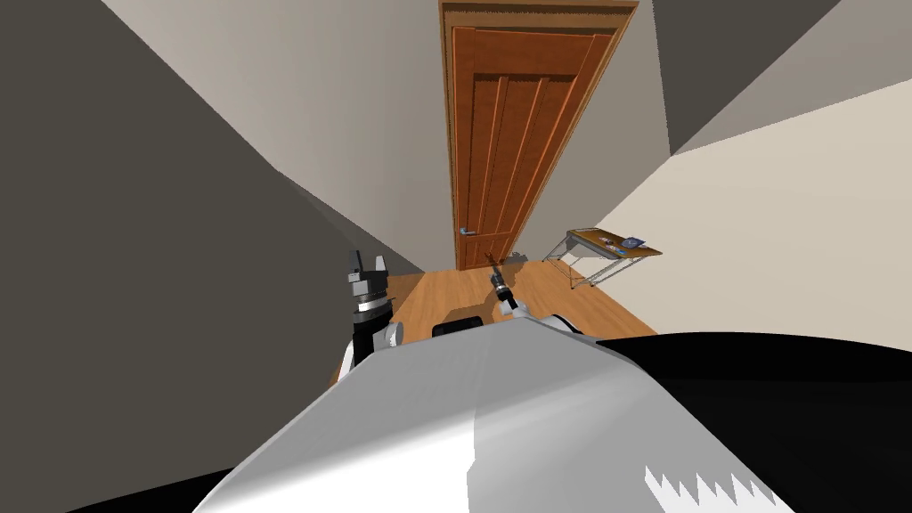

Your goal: Pull the door open

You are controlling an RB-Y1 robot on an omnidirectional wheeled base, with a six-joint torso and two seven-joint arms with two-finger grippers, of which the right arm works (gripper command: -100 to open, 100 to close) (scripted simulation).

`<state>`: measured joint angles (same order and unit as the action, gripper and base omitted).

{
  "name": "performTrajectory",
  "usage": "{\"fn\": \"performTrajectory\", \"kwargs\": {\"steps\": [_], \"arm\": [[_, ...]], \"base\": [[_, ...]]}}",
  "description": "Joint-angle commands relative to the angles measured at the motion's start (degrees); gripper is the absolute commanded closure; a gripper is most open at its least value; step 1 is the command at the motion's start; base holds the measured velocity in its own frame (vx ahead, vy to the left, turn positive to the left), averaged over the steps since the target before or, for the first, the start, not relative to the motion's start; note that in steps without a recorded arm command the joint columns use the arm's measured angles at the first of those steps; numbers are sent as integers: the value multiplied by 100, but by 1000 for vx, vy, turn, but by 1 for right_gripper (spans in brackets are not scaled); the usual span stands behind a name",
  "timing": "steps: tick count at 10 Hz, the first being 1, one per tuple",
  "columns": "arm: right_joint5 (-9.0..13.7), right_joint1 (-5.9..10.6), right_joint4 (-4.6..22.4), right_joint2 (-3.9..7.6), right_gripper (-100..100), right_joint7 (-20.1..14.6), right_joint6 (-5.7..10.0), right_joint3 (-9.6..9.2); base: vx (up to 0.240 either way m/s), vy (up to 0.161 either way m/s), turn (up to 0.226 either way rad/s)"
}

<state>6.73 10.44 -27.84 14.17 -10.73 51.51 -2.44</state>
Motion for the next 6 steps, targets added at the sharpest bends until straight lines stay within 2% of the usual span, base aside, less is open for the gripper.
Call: {"fn": "performTrajectory", "kwargs": {"steps": [1,6], "arm": [[8,-16,1,13,-100,-6,5,18],[45,-52,47,61,-100,-29,41,96]], "base": [[-202,-89,40],[-201,-63,60]]}}
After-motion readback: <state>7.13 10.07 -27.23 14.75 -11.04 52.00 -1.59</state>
